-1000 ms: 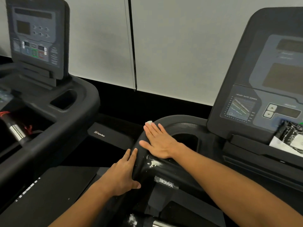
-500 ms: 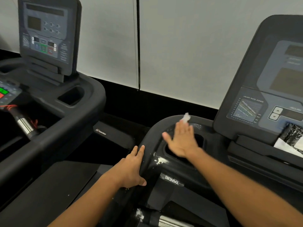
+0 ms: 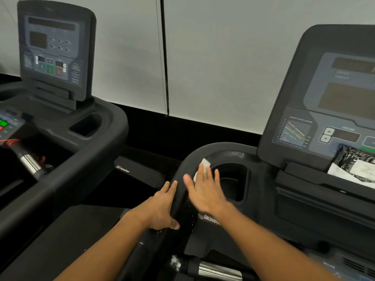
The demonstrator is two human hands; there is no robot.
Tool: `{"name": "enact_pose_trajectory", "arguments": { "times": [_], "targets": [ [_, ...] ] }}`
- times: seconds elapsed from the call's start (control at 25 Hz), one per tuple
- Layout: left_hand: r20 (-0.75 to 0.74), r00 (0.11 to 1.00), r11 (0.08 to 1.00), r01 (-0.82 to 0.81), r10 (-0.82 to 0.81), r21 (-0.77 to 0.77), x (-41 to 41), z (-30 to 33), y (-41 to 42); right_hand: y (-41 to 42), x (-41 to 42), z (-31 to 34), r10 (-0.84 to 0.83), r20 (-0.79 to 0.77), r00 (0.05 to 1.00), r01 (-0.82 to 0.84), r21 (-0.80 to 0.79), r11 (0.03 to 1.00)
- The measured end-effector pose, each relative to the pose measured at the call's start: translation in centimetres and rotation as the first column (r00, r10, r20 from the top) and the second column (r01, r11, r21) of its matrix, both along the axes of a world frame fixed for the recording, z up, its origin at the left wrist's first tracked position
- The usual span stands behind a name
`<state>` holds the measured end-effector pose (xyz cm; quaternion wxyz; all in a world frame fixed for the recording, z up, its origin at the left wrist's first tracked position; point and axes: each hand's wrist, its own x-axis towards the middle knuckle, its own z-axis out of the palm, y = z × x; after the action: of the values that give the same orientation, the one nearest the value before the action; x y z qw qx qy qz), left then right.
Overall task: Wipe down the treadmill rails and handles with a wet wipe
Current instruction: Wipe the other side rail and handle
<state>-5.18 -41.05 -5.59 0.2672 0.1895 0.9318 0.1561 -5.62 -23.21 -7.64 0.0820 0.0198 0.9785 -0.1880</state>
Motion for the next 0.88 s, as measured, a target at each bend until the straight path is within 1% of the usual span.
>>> {"name": "enact_pose_trajectory", "arguments": {
  "times": [0.08,0.12,0.2,0.28,0.36,0.44,0.52,0.6,0.64,0.68,0.72,0.76,0.84,0.88],
  "targets": [
    [0.002,1.0,1.0,-0.018,0.018,0.018,-0.1,-0.1,-0.1,0.4,-3.0,1.2,-0.086,0.059,0.995,0.089,-0.052,0.995],
    [0.006,1.0,0.999,-0.023,0.023,0.024,-0.2,-0.2,-0.1,0.0,-3.5,1.2,-0.094,0.071,0.993,0.099,-0.067,0.993],
    [0.0,1.0,0.999,-0.019,0.019,0.038,-0.2,-0.4,-0.3,-1.5,-1.7,-0.3,-0.043,0.029,0.999,0.045,-0.077,0.996],
    [-0.007,1.0,0.998,-0.014,0.015,0.054,-0.4,-0.7,-0.5,-2.5,2.6,-2.3,0.084,-0.026,0.996,-0.085,-0.064,0.994],
    [0.009,1.0,0.999,-0.01,0.01,0.049,-0.6,-0.8,-0.7,-1.1,6.4,-3.2,0.263,-0.059,0.963,-0.26,0.067,0.963],
    [0.021,1.0,0.999,-0.01,0.009,0.041,-0.6,-0.8,-0.7,2.8,8.1,-2.4,0.378,-0.043,0.925,-0.36,0.225,0.906],
    [0.029,1.0,0.999,-0.012,0.011,0.032,-0.7,-0.7,-0.7,7.5,9.7,-1.1,0.449,-0.007,0.893,-0.423,0.322,0.847],
    [0.036,0.999,1.0,-0.009,0.008,0.03,-0.7,-0.8,-0.6,11.9,11.9,-0.4,0.507,-0.048,0.861,-0.435,0.446,0.782],
    [0.033,0.999,1.0,-0.006,0.005,0.028,-0.7,-0.8,-0.6,13.2,13.2,-0.2,0.499,-0.052,0.865,-0.412,0.494,0.766],
    [0.027,1.0,1.0,-0.003,0.002,0.027,-0.7,-0.8,-0.6,13.5,14.0,-0.1,0.472,-0.07,0.879,-0.372,0.518,0.77],
    [0.024,1.0,1.0,-0.003,0.003,0.025,-0.7,-0.8,-0.5,13.1,14.1,-0.2,0.455,-0.078,0.887,-0.357,0.51,0.783],
    [0.029,1.0,1.0,-0.006,0.005,0.021,-0.7,-0.8,-0.5,11.8,13.3,-0.6,0.457,-0.074,0.887,-0.375,0.464,0.803],
    [0.033,0.999,1.0,-0.003,0.002,0.018,-0.7,-0.8,-0.4,7.2,10.3,-1.4,0.444,-0.03,0.896,-0.415,0.301,0.858],
    [0.028,1.0,1.0,0.002,-0.002,0.014,-0.8,-0.7,-0.3,4.7,8.5,-1.7,0.418,-0.027,0.908,-0.401,0.239,0.885]
  ]
}}
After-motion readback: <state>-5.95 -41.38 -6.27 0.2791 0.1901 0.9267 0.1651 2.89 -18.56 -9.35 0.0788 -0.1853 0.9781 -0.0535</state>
